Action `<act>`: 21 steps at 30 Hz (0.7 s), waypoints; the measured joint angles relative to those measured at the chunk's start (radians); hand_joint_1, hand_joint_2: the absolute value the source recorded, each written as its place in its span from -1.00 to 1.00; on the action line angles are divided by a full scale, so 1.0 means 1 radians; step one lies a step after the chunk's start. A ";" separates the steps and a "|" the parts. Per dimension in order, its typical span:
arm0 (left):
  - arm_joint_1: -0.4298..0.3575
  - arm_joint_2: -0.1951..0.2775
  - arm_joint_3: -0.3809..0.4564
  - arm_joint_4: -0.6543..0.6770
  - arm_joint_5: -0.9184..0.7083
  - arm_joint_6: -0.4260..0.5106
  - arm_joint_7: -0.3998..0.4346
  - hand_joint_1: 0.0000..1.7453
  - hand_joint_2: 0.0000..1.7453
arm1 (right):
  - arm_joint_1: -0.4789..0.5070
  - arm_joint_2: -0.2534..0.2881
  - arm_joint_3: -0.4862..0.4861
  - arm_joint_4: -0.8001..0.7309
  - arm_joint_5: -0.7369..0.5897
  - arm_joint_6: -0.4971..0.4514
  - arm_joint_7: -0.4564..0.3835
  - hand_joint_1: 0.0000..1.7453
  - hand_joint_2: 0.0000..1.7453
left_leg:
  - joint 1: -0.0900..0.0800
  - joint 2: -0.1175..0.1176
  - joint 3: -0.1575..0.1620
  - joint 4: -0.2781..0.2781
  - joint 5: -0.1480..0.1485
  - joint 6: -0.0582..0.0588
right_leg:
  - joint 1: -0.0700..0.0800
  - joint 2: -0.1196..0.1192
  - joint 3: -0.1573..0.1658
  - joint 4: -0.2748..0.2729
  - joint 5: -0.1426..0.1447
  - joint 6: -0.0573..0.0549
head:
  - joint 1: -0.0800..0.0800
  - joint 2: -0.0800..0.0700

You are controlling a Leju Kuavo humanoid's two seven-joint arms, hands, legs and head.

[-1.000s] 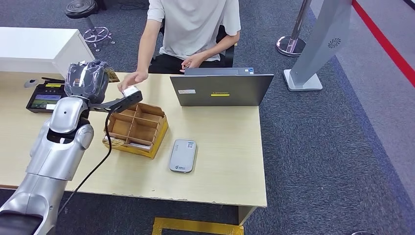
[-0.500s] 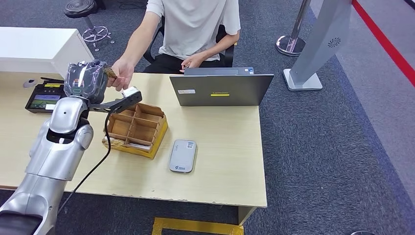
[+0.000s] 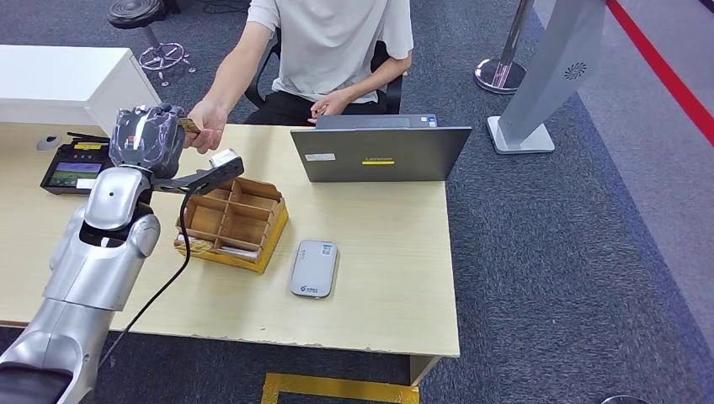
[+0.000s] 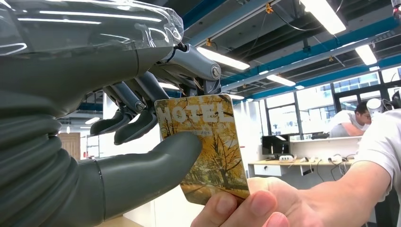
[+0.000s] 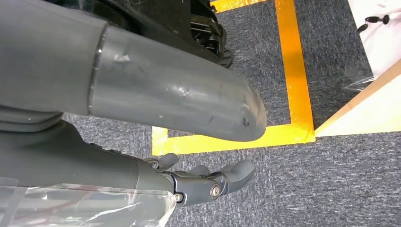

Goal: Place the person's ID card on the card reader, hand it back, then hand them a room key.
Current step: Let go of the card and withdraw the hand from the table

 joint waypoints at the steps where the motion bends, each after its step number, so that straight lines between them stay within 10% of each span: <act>1: 0.000 0.000 0.000 0.000 0.000 0.000 0.000 1.00 1.00 | 0.000 0.000 0.000 0.000 0.000 0.000 0.000 -1.00 -1.00 | 0.000 0.000 0.000 0.000 0.000 0.000 | 0.000 0.000 0.000 0.000 0.000 0.000 | 0.000 0.000; 19: 0.002 0.001 0.000 0.000 0.000 0.000 0.000 1.00 1.00 | 0.000 0.000 0.000 0.000 0.000 0.000 0.000 -1.00 -1.00 | 0.000 0.001 -0.001 0.000 -0.001 -0.001 | 0.000 0.002 -0.002 0.000 0.000 0.000 | 0.000 0.000; 21: 0.003 0.001 0.000 0.000 0.000 0.000 0.000 0.00 1.00 | 0.000 0.000 0.000 0.000 0.000 0.000 0.000 -1.00 -1.00 | 0.000 0.002 -0.001 0.000 -0.001 -0.001 | 0.000 0.002 -0.002 0.000 0.000 0.000 | 0.000 0.000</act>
